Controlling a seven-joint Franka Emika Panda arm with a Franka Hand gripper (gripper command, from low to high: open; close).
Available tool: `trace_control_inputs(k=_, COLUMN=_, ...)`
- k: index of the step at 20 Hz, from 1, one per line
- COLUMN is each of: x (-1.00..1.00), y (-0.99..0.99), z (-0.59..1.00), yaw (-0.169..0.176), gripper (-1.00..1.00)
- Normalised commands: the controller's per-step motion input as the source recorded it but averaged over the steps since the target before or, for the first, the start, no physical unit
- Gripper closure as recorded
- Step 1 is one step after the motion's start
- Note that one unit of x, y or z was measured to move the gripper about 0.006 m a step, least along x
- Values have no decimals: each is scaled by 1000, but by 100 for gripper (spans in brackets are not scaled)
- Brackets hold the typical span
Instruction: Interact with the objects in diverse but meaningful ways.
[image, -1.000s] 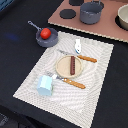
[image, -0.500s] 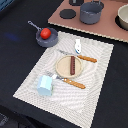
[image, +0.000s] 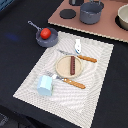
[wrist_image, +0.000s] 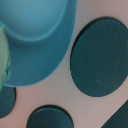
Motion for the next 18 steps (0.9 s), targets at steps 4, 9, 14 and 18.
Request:
trace_control_inputs(k=4, x=27, y=134, z=-305, yaw=-33, gripper=-100)
trace_control_inputs(k=9, x=68, y=122, z=-302, yaw=-28, gripper=-100)
trace_control_inputs(k=14, x=54, y=87, z=-276, yaw=-26, gripper=-100)
trace_control_inputs(k=18, x=60, y=66, z=-231, yaw=-22, gripper=-100)
